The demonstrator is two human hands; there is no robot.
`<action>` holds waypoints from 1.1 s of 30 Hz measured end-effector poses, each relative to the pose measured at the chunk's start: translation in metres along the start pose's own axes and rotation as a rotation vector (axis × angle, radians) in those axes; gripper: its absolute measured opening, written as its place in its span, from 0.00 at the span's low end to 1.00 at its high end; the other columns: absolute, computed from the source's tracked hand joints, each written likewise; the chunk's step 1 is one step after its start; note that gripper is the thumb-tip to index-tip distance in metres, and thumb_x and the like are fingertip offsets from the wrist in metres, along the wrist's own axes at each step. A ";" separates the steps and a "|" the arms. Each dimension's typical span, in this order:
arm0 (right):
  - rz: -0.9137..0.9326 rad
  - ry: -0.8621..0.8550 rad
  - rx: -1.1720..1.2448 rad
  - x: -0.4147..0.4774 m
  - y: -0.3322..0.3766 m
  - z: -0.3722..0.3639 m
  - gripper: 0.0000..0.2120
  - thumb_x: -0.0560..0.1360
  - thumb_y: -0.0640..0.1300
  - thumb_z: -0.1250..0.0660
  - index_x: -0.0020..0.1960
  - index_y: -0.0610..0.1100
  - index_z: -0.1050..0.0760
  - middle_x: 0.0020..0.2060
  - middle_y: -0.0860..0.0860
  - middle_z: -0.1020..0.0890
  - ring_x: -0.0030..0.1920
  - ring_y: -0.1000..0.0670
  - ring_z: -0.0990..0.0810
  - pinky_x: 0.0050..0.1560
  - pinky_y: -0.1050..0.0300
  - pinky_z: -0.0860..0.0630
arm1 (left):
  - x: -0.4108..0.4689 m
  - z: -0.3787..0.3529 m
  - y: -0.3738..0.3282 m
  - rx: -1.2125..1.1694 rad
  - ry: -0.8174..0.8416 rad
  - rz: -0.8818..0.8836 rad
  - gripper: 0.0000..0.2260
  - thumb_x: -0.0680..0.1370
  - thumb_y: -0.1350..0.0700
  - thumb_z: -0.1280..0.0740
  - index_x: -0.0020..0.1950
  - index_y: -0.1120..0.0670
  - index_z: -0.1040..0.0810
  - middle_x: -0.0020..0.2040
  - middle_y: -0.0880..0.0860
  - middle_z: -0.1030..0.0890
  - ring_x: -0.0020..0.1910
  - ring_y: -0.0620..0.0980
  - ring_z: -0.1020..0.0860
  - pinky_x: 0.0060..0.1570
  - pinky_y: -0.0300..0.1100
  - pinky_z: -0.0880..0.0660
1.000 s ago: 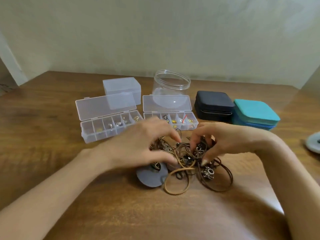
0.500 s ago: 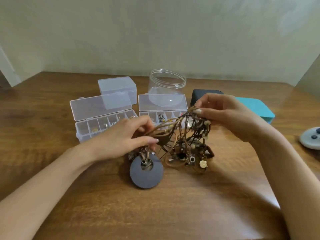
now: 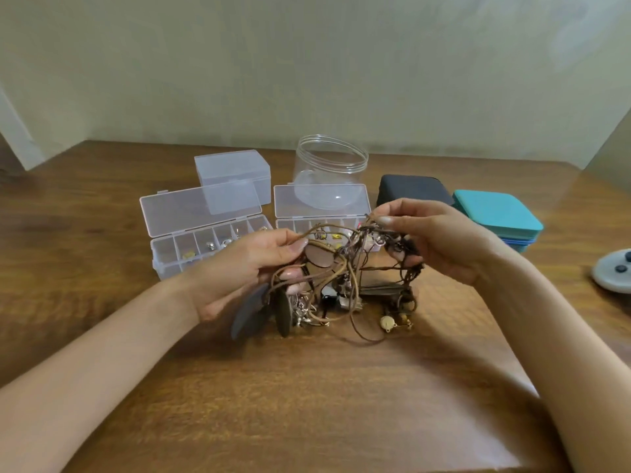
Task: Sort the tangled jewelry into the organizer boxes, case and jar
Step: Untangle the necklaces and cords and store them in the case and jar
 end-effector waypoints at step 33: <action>0.987 0.070 -0.817 -0.026 -0.008 -0.090 0.06 0.69 0.43 0.26 0.44 0.44 0.20 0.42 0.54 0.25 0.39 0.53 0.24 0.38 0.56 0.23 | 0.004 0.008 0.014 -0.307 -0.076 0.339 0.07 0.64 0.59 0.32 0.38 0.61 0.19 0.29 0.55 0.22 0.27 0.47 0.26 0.27 0.37 0.24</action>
Point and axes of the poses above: each hand's wrist, its own x-axis towards the middle knuckle, its own z-axis out of the back of the hand, y = z × x, the point moved 4 cm from there along x, towards the middle knuckle
